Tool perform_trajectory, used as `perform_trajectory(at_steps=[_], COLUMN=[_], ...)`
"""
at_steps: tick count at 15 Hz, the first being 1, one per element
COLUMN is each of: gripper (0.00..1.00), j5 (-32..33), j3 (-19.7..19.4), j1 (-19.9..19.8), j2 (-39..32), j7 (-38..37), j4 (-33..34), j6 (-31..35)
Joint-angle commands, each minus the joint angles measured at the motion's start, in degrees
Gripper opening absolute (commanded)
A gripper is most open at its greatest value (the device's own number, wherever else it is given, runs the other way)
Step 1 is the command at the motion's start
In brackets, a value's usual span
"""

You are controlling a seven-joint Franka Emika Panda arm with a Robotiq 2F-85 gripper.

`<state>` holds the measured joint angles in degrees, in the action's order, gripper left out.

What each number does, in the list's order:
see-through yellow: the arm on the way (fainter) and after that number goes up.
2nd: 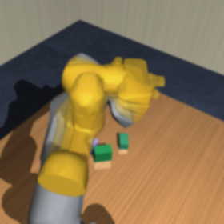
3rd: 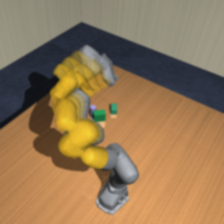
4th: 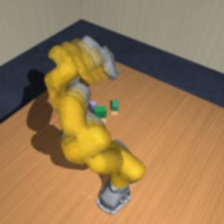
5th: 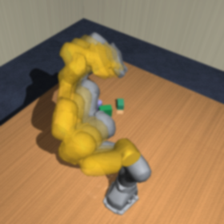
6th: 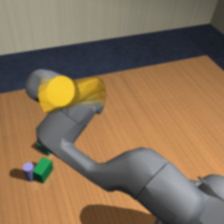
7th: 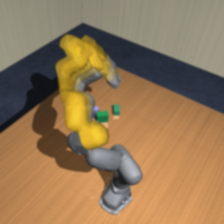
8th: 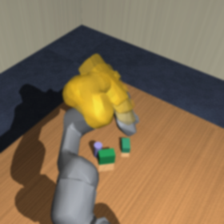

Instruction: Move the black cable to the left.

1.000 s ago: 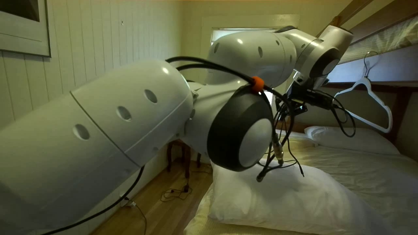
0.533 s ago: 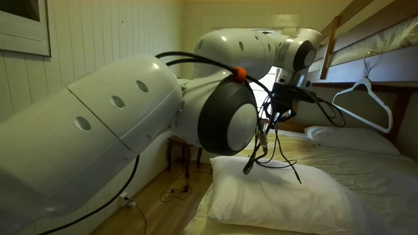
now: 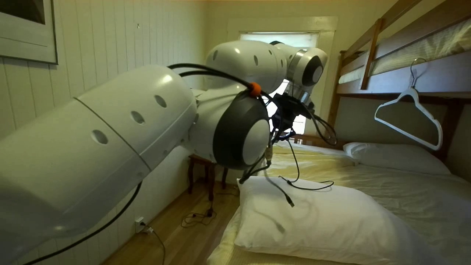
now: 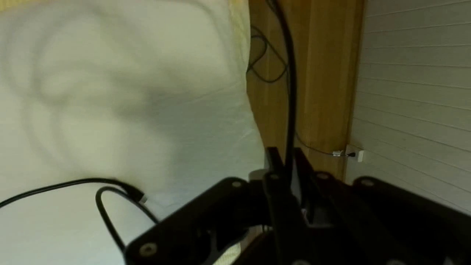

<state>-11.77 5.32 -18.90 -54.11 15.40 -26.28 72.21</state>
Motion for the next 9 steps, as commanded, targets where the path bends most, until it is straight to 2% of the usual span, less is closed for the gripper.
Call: perform_trajectory(at_steps=[1, 4, 5, 9], gripper=[0.43, 0.63, 0.7, 0.98], j5=[-2.5, -1.7, -1.3, 0.0], j3=[0.9, -0.1, -0.6, -2.2], j1=[0.9, 0.2, -0.2, -2.4], j2=[-1.9, -0.7, 0.8, 1.1], j7=[-7.0, -9.0, -9.1, -5.7], j4=[2.8, 2.4, 0.5, 1.0], j6=[-1.8, 1.4, 5.1, 17.5])
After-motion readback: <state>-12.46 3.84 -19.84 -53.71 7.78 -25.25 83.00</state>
